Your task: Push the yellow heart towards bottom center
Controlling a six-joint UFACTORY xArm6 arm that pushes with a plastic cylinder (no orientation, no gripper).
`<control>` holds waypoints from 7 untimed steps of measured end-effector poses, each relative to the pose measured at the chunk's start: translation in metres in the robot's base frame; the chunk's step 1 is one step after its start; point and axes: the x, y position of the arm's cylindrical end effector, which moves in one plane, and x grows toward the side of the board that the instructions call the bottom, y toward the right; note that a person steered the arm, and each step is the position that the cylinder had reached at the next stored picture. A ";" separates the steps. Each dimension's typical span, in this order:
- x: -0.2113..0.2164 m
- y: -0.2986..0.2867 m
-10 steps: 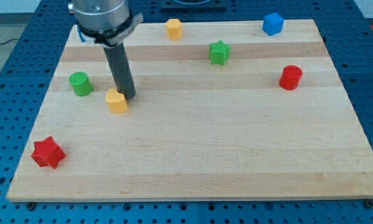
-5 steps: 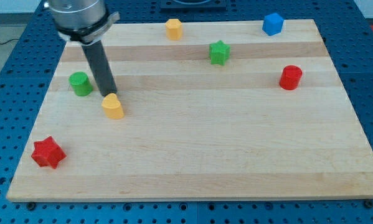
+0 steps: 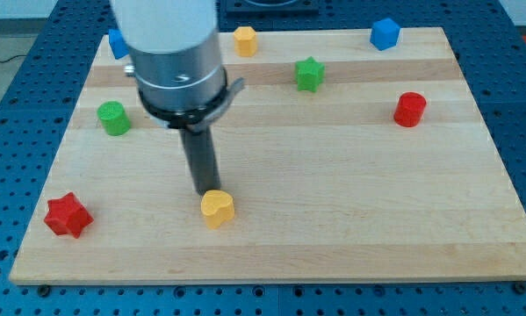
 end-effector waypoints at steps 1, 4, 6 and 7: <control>0.030 -0.041; 0.056 0.042; 0.047 0.011; 0.022 0.011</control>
